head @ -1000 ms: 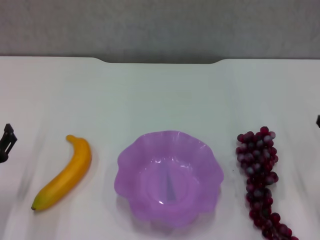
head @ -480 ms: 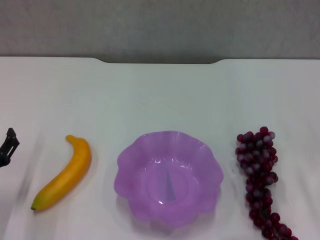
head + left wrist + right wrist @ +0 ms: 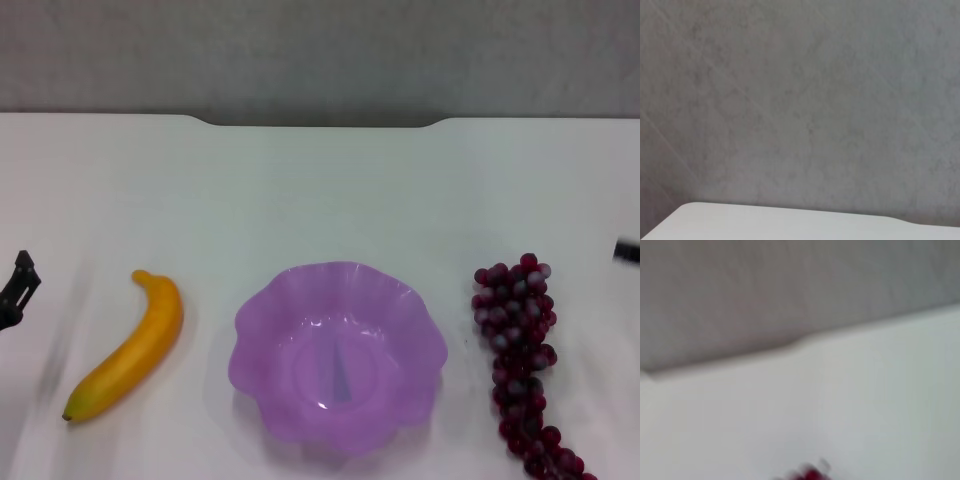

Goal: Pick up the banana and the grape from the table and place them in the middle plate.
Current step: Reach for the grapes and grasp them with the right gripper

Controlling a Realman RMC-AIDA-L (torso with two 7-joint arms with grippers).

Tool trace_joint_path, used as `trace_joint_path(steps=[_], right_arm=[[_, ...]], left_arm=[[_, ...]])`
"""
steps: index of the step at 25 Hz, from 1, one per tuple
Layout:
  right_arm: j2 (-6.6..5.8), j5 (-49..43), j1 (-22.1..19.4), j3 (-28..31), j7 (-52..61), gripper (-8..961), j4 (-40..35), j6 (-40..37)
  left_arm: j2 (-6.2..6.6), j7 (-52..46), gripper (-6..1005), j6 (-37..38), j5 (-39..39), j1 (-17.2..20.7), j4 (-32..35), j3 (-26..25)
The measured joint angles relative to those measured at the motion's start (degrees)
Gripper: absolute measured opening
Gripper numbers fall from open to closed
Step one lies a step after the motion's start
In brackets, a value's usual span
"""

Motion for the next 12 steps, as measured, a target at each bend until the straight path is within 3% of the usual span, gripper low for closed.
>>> trace_joint_path(steps=[2,6,12], right_arm=[[0.72,-16.22,3.86,-0.95,9.95,824,0.6,4.72],[1.66,-35.1,7.47,-2.86,18.74,824,2.1,10.68],[2.27,-39.01,11.25,-4.25,18.27,823,0.57,10.16]], left_arm=[[-0.02,0.0,891,0.0,-0.01,0.0,0.0,0.06],[-0.07,0.0,891,0.04,0.04,-0.01,-0.2,0.08],[-0.08,-0.01,891,0.21,-0.05,-0.02,-0.33,-0.11]])
